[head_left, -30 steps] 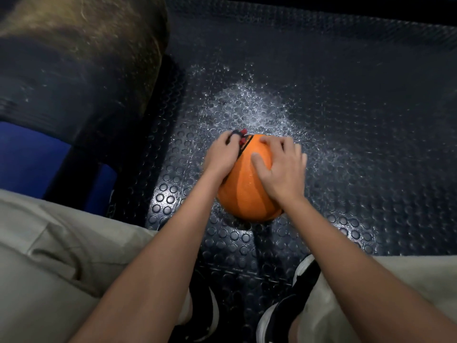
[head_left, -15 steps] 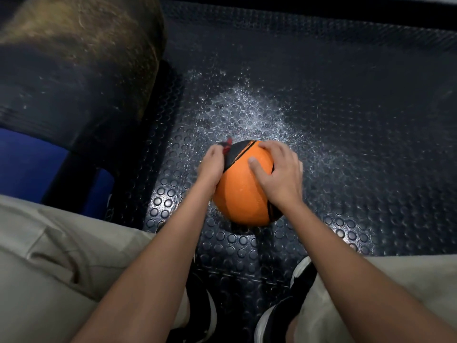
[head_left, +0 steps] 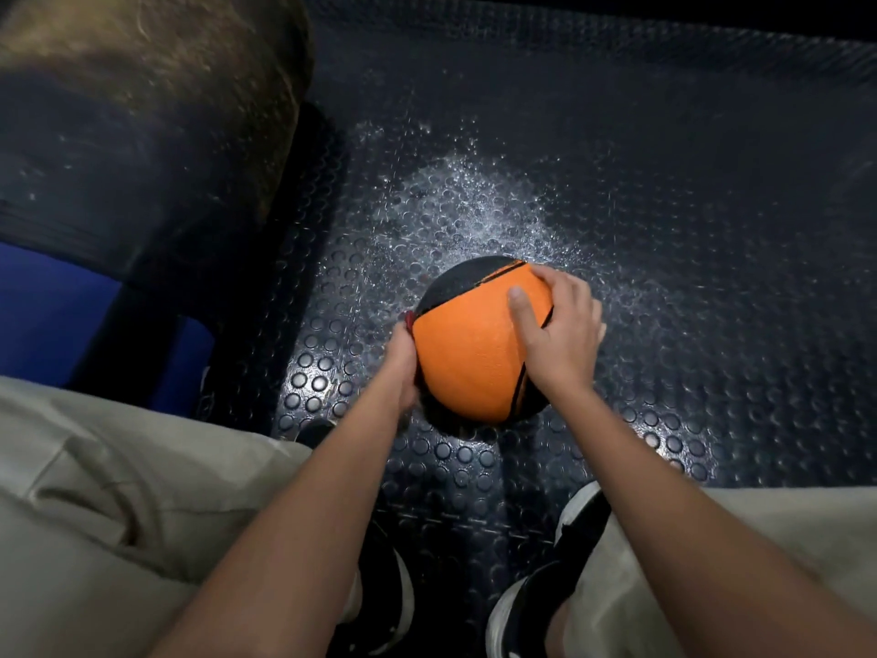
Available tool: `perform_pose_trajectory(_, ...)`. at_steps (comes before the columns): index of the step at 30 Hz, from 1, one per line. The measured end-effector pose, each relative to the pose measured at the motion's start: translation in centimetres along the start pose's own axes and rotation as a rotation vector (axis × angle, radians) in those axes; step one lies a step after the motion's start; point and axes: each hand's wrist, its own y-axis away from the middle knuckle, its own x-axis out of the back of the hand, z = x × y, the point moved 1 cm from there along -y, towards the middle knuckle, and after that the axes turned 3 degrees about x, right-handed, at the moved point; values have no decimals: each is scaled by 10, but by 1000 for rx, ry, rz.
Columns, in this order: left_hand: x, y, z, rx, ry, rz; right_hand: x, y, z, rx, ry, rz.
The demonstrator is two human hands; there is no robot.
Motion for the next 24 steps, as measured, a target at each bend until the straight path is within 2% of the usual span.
perform_pose_trajectory(3,-18,-3,27,-153,-47,68,-3,0,-2,-88,0,52)
perform_pose_trajectory(8,-53,18,75,-614,-593,77,-2,-2,-1,-128,-1,58)
perform_pose_trajectory(10,-58,20,78,-698,-670,72,0,-4,3,-130,-5,32)
perform_pose_trajectory(12,-46,13,69,-640,-566,72,1,-4,4,-130,-15,23)
perform_pose_trajectory(16,-10,2,39,-284,-247,18,-2,1,-2,-81,-8,17)
perform_pose_trajectory(18,-2,5,32,-177,-138,4,-3,3,-7,-40,8,-6)
perform_pose_trajectory(21,-9,10,47,-221,-170,11,0,-5,-17,-30,76,-48)
perform_pose_trajectory(24,-31,15,75,-432,-482,8,0,-14,-20,-21,139,-70)
